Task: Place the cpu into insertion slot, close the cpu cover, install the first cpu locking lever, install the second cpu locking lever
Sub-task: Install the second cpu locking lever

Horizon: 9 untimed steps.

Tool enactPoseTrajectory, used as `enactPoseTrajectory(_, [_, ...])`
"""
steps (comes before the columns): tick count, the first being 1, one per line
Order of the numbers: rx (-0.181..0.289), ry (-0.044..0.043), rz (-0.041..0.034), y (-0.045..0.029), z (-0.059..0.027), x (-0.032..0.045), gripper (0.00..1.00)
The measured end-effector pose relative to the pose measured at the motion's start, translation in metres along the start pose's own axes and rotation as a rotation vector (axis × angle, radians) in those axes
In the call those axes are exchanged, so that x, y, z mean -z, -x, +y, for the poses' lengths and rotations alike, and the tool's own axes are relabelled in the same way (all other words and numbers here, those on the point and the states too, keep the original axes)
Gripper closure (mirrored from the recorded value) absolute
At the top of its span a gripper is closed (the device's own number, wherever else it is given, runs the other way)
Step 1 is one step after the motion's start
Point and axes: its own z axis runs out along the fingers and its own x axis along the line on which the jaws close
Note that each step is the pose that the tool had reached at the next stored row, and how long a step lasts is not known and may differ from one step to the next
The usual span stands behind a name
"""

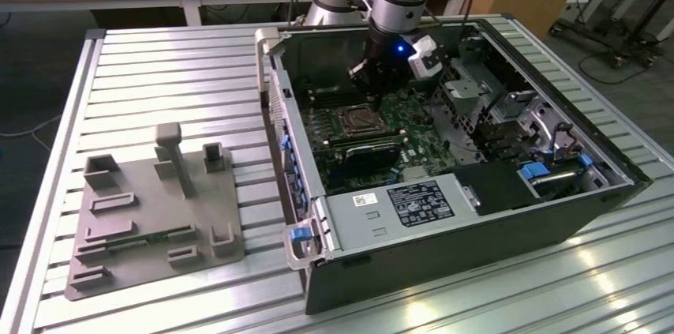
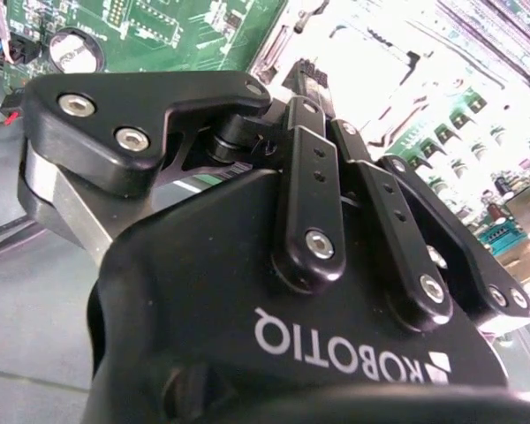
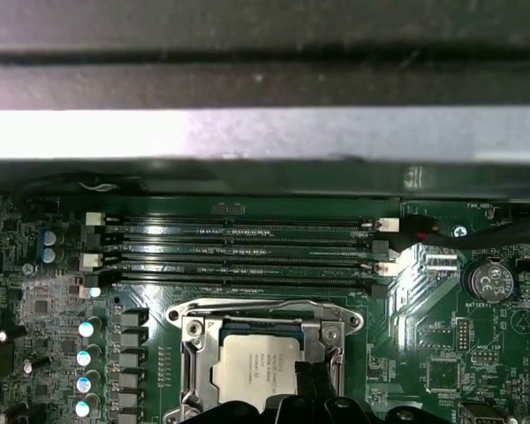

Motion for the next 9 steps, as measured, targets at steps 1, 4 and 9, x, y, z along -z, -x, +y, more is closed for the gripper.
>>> enactPoseTrajectory(1, [0.0,-0.0006,0.0,0.0,0.0,0.0001,0.9])
enactPoseTrajectory(4, [0.0,-0.0032,0.0001,0.0001,-0.0003,0.001,0.9])
enactPoseTrajectory(9, [0.0,-0.0106,0.0001,0.0001,-0.0016,0.005,0.9])
